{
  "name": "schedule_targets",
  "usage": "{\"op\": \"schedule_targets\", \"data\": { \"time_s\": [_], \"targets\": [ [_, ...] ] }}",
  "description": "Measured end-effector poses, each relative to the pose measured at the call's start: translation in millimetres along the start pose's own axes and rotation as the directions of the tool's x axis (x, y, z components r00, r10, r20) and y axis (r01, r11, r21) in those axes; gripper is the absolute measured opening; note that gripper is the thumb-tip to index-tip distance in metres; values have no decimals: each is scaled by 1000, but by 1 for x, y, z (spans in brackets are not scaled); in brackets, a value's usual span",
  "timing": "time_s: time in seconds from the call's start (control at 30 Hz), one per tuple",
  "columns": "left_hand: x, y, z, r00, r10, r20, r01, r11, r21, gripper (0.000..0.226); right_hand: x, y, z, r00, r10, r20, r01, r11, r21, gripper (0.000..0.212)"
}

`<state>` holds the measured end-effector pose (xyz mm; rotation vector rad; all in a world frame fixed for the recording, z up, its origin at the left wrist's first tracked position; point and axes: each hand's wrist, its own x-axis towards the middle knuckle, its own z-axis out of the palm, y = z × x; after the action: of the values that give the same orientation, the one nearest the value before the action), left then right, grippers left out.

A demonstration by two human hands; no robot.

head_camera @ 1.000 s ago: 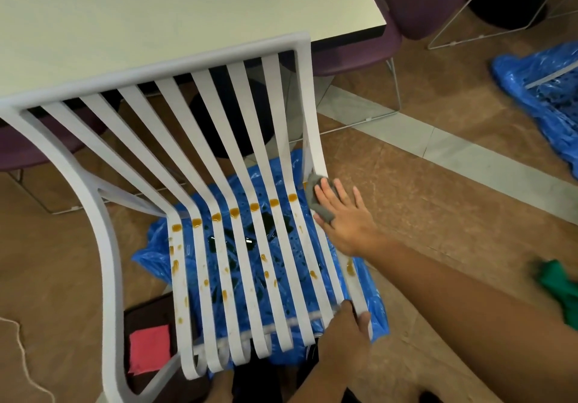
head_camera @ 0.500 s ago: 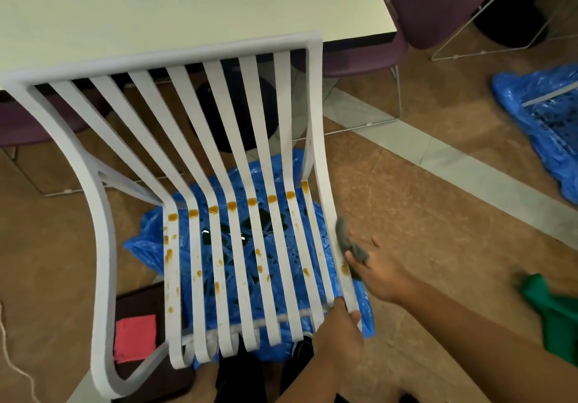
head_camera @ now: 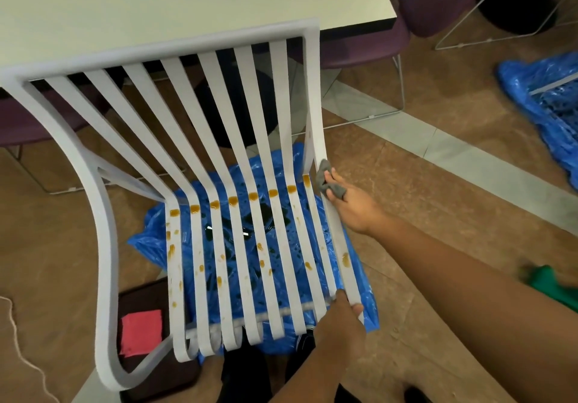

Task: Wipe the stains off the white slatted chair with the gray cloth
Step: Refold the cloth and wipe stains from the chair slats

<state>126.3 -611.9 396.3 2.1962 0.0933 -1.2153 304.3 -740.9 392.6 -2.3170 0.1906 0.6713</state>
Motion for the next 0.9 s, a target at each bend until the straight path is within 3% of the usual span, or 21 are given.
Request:
{"op": "schedule_targets", "data": {
  "time_s": [0.17,0.43,0.67,0.9],
  "targets": [
    [0,-1,2,1000,-12,12,13,1000,-22,24,-37,11,12,997,68,22,-69,994,90,51],
    [-2,0,3,999,-26,28,28,996,-89,17,-137,40,54,996,54,77,-69,976,206,47],
    [-1,4,1,998,-23,63,23,1000,-3,29,-98,23,43,985,159,69,-170,962,215,48],
    [2,1,7,996,-54,67,54,999,2,40,-52,4,23,991,134,12,-134,969,206,52]
  ]
}}
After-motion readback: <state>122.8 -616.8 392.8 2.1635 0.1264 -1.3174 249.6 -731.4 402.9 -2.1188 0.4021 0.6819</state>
